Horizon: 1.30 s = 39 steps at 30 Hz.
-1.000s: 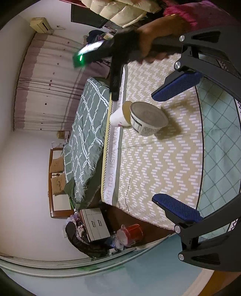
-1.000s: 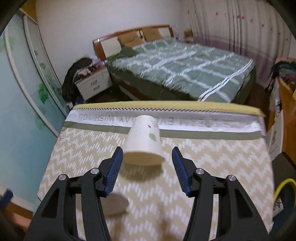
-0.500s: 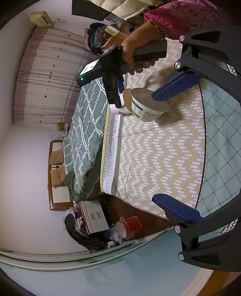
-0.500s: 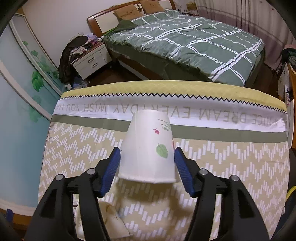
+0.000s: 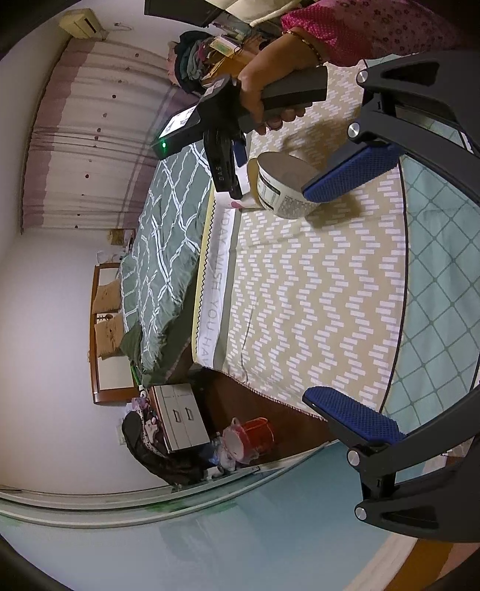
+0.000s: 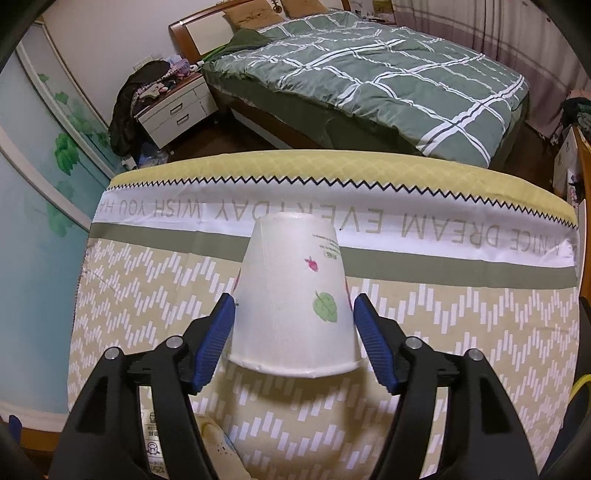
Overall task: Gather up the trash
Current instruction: 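Carry the paper cup with the right gripper into the bin and release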
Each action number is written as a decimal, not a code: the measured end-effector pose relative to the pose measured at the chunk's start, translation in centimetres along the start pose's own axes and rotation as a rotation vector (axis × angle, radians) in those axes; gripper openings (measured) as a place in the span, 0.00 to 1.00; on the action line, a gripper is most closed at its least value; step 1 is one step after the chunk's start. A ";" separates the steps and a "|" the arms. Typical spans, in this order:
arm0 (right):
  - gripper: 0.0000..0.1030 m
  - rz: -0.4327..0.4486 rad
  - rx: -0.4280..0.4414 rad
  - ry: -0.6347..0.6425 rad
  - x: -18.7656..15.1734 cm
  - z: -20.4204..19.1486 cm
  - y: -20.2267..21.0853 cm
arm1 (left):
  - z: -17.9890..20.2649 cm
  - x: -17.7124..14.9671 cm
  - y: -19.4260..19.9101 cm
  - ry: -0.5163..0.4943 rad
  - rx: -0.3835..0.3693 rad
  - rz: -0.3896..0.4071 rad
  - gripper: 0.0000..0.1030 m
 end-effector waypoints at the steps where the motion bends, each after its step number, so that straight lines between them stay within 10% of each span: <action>1: 0.59 0.006 -0.003 0.002 0.0 0.0 0.1 | -0.1 0.0 0.1 0.001 0.003 0.000 0.95; 6: 0.45 0.049 -0.001 0.000 0.0 0.0 1.3 | -0.4 0.1 0.0 0.008 0.010 0.000 0.95; 22: 0.45 0.280 -0.028 -0.099 -7.9 7.9 13.5 | 1.7 0.0 -0.6 -0.013 -0.051 -0.003 0.95; 39: 0.49 0.415 -0.425 -0.511 -23.7 28.1 21.5 | 8.4 1.2 -1.6 -0.125 -0.126 0.002 0.95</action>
Point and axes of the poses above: each gripper's, at about its wrist camera, not at the fingertips, and y roughly against the way its jaws point, z to its right, x to its top, the point moved 3 cm from there along -y, roughly the way its jaws point, and after that the axes turned 3 degrees about x, right-handed, at the moved point
